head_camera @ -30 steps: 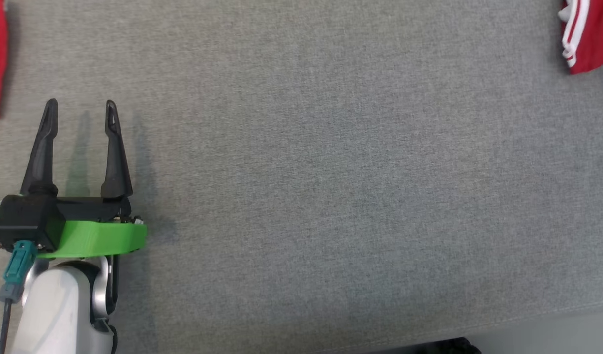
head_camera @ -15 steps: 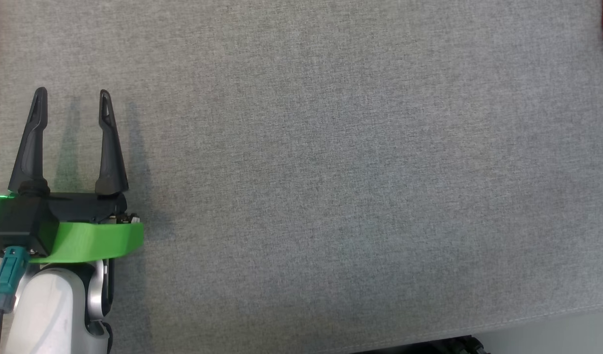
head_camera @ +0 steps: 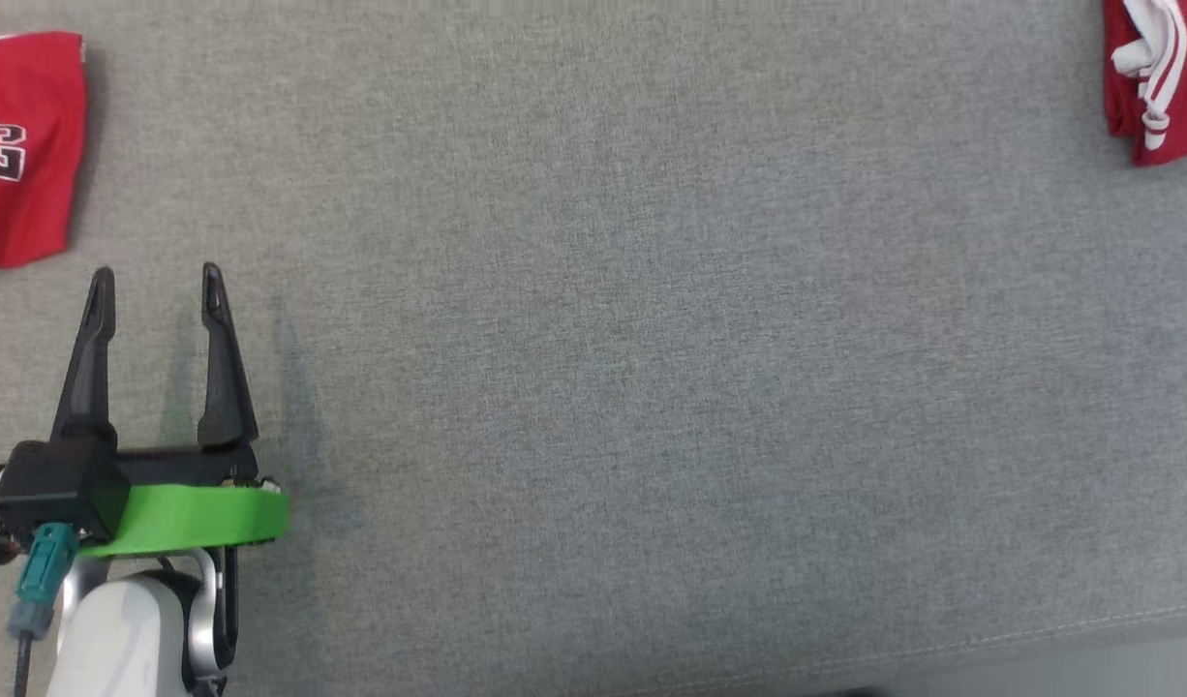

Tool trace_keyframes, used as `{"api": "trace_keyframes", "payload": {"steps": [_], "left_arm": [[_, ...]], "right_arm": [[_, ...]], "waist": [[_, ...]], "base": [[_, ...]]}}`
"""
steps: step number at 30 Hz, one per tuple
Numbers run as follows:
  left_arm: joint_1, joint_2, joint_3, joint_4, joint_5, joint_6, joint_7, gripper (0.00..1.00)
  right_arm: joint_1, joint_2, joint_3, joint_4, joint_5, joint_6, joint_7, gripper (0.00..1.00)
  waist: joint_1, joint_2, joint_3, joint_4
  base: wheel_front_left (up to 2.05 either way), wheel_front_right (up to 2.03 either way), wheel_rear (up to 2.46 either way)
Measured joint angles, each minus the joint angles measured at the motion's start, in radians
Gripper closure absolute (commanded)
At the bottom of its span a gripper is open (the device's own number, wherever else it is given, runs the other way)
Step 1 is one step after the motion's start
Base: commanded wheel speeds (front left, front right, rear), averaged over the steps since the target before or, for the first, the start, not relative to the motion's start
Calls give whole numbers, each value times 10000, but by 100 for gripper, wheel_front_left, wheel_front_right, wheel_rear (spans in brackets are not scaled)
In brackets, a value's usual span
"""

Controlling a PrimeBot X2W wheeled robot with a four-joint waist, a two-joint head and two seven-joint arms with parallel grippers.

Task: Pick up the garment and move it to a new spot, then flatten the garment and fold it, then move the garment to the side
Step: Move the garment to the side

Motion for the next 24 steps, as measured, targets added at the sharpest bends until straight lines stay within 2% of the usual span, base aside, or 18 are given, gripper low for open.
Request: {"api": "trace_keyframes", "payload": {"steps": [5,12,21,24], "left_arm": [[454,-33,102,433,-161,2,-134,0],[864,-134,82,899,-360,2,-251,0],[1051,-343,-102,1689,-499,-136,-362,0],[1058,-399,-144,1904,-556,-178,-420,0]], "right_arm": [[1695,719,-399,-1866,-86,2,-8,0],[3977,1722,-1143,-3858,-127,2,-10,0],[7265,3156,-2832,-5745,-132,0,-12,0],[8510,3657,-3012,-6165,-251,-2,-12,0]], "waist": [[0,0,-814,40],[0,0,-1903,98],[-1,0,-3092,359],[-1,0,-3417,499]], "base": [[0,0,0],[0,0,0],[0,0,0],[0,0,0]]}}
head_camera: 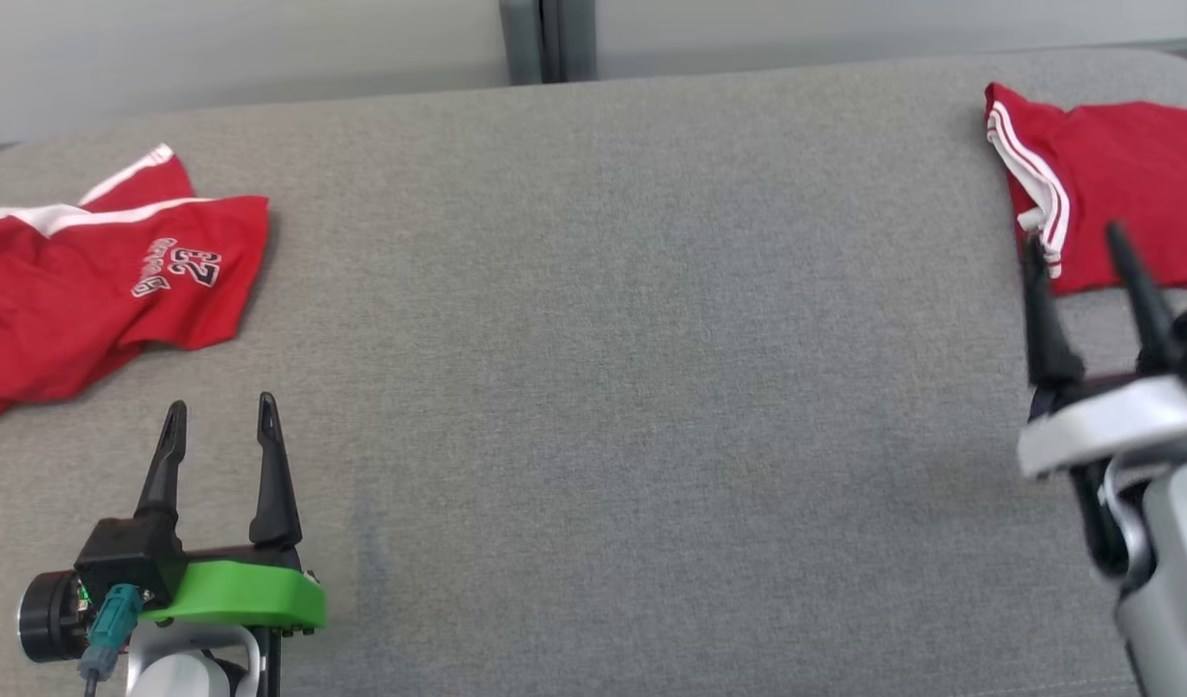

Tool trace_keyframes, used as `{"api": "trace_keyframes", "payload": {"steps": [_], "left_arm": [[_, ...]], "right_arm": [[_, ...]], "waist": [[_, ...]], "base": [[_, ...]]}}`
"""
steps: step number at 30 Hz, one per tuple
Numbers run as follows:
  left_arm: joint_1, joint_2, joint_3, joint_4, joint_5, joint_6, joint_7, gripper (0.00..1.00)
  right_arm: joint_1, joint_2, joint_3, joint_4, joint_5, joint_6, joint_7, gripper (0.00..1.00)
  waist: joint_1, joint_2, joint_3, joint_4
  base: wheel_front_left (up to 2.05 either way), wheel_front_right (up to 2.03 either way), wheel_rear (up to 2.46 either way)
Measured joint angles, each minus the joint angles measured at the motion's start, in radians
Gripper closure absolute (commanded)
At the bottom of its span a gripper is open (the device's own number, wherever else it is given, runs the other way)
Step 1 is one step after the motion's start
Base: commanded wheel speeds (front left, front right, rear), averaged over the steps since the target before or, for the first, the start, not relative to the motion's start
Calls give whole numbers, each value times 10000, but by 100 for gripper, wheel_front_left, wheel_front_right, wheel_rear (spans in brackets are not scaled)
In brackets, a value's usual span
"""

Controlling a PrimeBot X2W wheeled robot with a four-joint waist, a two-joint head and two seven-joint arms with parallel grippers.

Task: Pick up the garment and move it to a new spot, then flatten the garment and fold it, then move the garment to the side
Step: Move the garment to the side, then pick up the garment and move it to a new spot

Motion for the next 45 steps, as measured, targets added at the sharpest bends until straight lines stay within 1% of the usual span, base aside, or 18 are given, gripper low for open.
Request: {"api": "trace_keyframes", "payload": {"steps": [2,8,15,19,22,29,45], "left_arm": [[33,-21,-17,169,-10,-59,-6,0],[161,-61,-67,568,-13,-182,-19,0],[303,-84,-163,876,-12,-349,-54,0],[468,-82,-138,934,-12,-370,-63,0],[557,-79,-82,932,-12,-395,-63,0],[672,-86,-44,995,-10,-437,-63,0],[707,-163,25,1081,48,-525,-65,0]], "right_arm": [[672,364,-127,-249,-27,2,2,0],[2113,1058,-186,-938,-132,0,2,0],[3349,1816,-263,-1599,-472,0,0,0],[3871,2121,-207,-1877,-683,0,0,0],[4139,2288,-52,-1956,-715,0,0,0],[4262,2433,42,-1964,-848,0,0,0],[4284,2537,50,-1896,-1014,0,0,0]], "waist": [[0,0,-202,98],[0,0,-710,281],[0,0,-1252,440],[0,0,-1501,530],[0,0,-1644,596],[0,0,-1789,691],[0,0,-1791,719]], "base": [[0,0,0],[0,0,0],[0,0,0],[0,0,0],[0,0,0],[0,0,0],[0,0,0]]}}
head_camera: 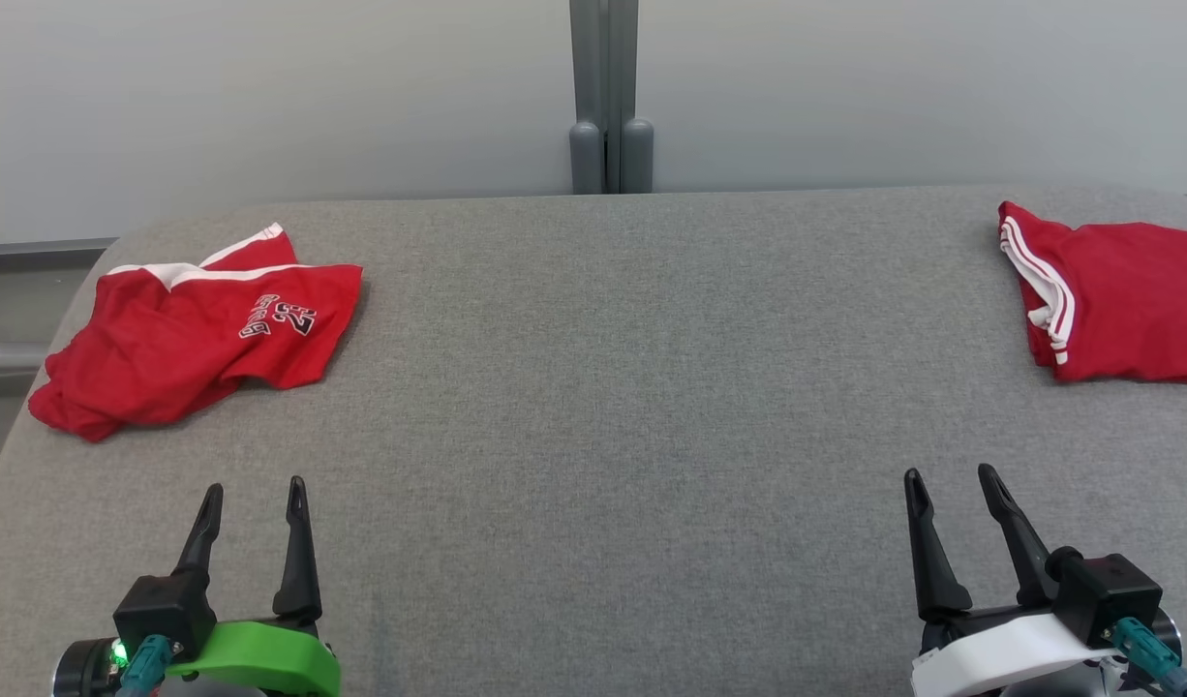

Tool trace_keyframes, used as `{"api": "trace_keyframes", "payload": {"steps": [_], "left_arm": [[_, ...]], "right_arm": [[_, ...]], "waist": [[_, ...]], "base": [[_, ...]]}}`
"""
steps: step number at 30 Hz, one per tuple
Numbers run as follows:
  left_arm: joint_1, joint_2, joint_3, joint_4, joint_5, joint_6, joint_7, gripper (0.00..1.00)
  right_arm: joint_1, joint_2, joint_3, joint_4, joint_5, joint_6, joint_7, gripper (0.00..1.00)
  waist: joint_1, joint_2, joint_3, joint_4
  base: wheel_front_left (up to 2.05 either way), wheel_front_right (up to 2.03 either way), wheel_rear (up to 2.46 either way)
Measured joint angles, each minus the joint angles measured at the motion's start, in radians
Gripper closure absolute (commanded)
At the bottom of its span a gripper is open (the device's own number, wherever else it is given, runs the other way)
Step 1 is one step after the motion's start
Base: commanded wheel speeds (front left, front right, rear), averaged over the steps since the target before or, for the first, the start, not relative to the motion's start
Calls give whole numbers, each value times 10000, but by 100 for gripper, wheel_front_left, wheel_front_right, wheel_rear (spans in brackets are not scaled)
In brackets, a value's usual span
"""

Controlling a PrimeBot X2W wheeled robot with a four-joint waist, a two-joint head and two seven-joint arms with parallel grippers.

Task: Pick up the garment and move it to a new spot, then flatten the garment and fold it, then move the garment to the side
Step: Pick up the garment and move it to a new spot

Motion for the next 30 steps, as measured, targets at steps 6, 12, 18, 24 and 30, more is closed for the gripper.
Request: {"api": "trace_keyframes", "payload": {"steps": [6,12,18,24,30], "left_arm": [[-2,-12,33,69,31,-15,0,0],[-2,-2,98,86,40,-17,-2,0],[-3,42,169,84,44,-13,-2,0],[1,113,265,81,40,4,-15,0],[75,159,341,12,29,92,-15,0]], "right_arm": [[1,23,-17,46,-2,0,0,0],[8,35,15,125,0,0,2,0],[8,59,48,240,2,0,0,0],[8,69,71,326,4,0,0,0],[3,100,128,391,6,0,2,0]], "waist": [[0,0,-37,101],[0,0,-68,423],[0,0,-58,950],[0,0,-42,1668],[0,0,-34,2449]], "base": [[0,0,0],[0,0,0],[0,0,0],[0,0,0],[0,0,0]]}}
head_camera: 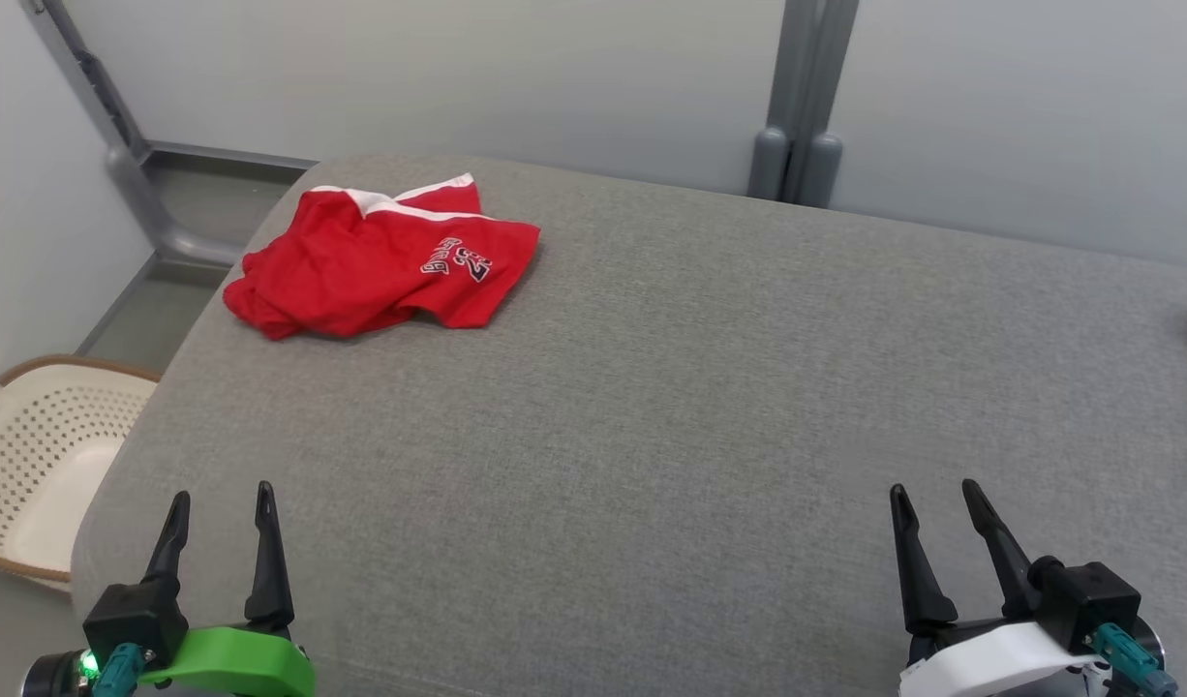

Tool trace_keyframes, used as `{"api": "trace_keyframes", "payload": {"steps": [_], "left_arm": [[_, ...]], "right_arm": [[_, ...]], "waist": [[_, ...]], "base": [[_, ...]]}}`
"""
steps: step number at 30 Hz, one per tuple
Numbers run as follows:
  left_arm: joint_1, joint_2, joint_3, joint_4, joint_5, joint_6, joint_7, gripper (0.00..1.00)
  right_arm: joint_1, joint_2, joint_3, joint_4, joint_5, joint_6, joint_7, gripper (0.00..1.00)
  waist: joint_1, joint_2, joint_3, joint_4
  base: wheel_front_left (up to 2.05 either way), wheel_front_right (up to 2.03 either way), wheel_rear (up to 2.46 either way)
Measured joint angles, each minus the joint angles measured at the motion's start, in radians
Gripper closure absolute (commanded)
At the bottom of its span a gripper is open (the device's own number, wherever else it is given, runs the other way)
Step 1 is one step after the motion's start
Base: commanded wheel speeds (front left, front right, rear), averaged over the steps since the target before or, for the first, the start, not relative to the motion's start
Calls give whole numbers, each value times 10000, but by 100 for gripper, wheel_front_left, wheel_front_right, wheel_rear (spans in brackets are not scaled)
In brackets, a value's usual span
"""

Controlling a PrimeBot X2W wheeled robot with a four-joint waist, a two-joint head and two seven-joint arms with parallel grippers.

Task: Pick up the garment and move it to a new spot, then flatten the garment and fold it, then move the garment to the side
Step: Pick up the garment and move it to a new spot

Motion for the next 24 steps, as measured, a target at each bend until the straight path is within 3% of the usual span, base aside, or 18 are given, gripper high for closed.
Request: {"api": "trace_keyframes", "payload": {"steps": [15,24], "left_arm": [[241,10,188,-245,-121,174,0,0],[308,10,257,-261,-150,192,0,0]], "right_arm": [[-194,-38,159,117,-52,0,0,0],[-267,-73,247,192,-52,0,0,0]], "waist": [[0,0,159,1673],[0,0,272,1993]], "base": [[0,0,0],[0,0,0]]}}
